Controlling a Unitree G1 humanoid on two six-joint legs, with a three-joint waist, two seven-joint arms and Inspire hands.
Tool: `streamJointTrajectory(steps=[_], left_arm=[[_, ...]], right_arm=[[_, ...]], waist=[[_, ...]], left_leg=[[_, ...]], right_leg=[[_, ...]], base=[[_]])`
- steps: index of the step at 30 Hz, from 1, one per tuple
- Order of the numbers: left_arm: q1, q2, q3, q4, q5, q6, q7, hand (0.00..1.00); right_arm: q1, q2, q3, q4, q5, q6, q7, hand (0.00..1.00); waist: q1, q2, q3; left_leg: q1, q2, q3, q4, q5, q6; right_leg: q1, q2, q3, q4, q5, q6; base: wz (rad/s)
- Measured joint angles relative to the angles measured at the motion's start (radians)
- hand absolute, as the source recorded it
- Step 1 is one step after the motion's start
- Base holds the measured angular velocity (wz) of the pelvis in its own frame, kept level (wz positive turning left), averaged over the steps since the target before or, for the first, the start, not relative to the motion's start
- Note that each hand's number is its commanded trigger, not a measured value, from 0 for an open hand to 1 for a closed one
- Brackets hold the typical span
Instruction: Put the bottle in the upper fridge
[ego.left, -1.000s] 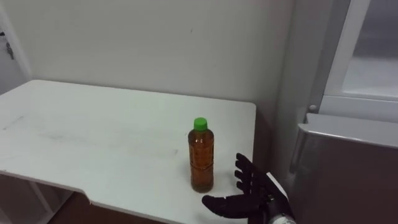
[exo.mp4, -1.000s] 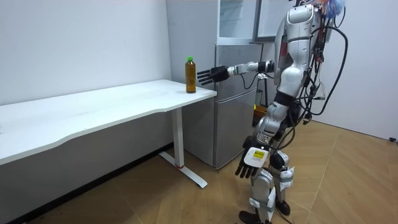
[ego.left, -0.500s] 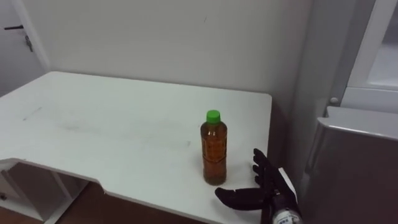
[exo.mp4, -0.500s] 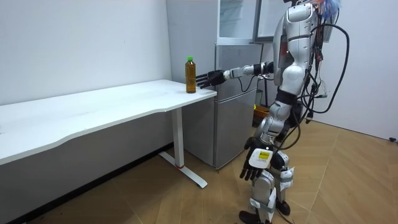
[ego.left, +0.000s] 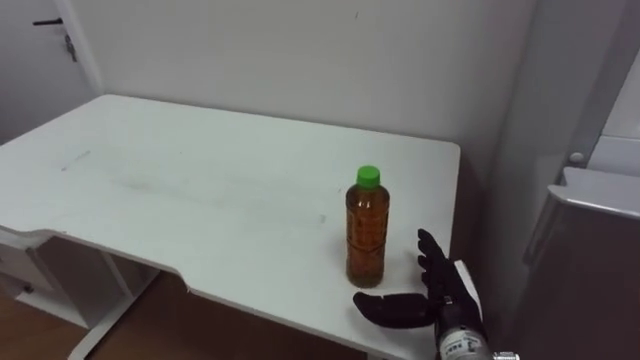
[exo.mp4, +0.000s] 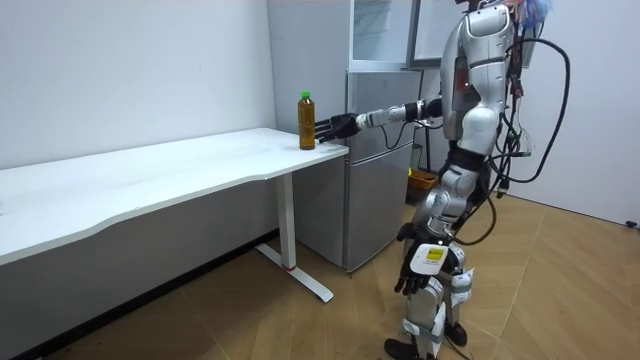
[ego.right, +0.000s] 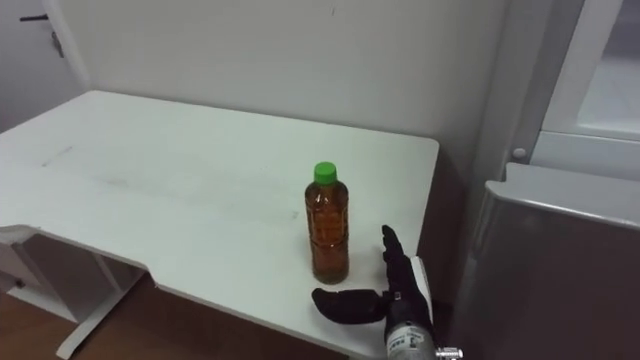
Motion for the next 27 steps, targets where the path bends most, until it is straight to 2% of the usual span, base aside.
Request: streamJointTrajectory(steps=[4, 9, 13, 15, 19, 27], left_arm=[[0.000, -0.002, -0.008, 0.000, -0.019, 0.000, 0.003, 0.00], [0.000, 0.005, -0.033, -0.005, -0.036, 0.000, 0.004, 0.00], [0.000, 0.008, -0.044, -0.008, -0.037, -0.005, 0.004, 0.00], [-0.003, 0.008, -0.044, -0.008, -0.037, -0.006, 0.004, 0.00], [-0.008, 0.015, -0.053, -0.007, -0.048, -0.007, 0.003, 0.00], [-0.015, 0.016, -0.066, -0.007, -0.068, -0.010, 0.004, 0.00]], right_arm=[[-0.016, 0.004, 0.013, 0.025, 0.000, 0.000, -0.016, 0.00], [-0.093, 0.005, 0.019, 0.123, 0.001, 0.000, -0.018, 0.00], [-0.099, 0.005, 0.019, 0.128, 0.003, 0.000, -0.017, 0.00], [-0.100, 0.004, 0.018, 0.127, 0.001, -0.002, -0.025, 0.00], [-0.106, 0.004, 0.018, 0.127, 0.002, -0.004, -0.047, 0.00], [-0.129, 0.003, 0.009, 0.148, 0.047, -0.022, -0.097, 0.00]], waist=[[0.013, -0.001, 0.0005], [0.013, 0.000, 0.0022], [0.014, -0.001, 0.0043], [0.014, -0.004, 0.0069], [0.018, -0.011, 0.0112], [0.033, -0.018, 0.0117]], left_leg=[[-0.003, -0.001, -0.010, 0.001, 0.002, 0.000], [-0.005, -0.007, -0.022, 0.000, 0.008, -0.002], [-0.007, -0.012, -0.030, -0.003, 0.014, 0.000], [-0.011, -0.014, -0.036, -0.003, 0.016, 0.002], [-0.024, -0.015, -0.040, -0.001, 0.020, 0.006], [-0.041, -0.021, -0.048, -0.001, 0.027, 0.007]], right_leg=[[0.003, 0.001, -0.003, 0.000, 0.001, -0.001], [0.007, 0.002, -0.022, 0.000, 0.002, -0.003], [0.008, -0.002, -0.033, 0.000, 0.002, -0.003], [0.005, -0.008, -0.053, 0.005, 0.002, -0.003], [-0.007, -0.014, -0.058, 0.015, 0.002, -0.003], [-0.023, -0.016, -0.060, 0.019, 0.002, -0.003]], base=[[0.07], [0.06], [0.08], [0.08], [0.02], [0.02]])
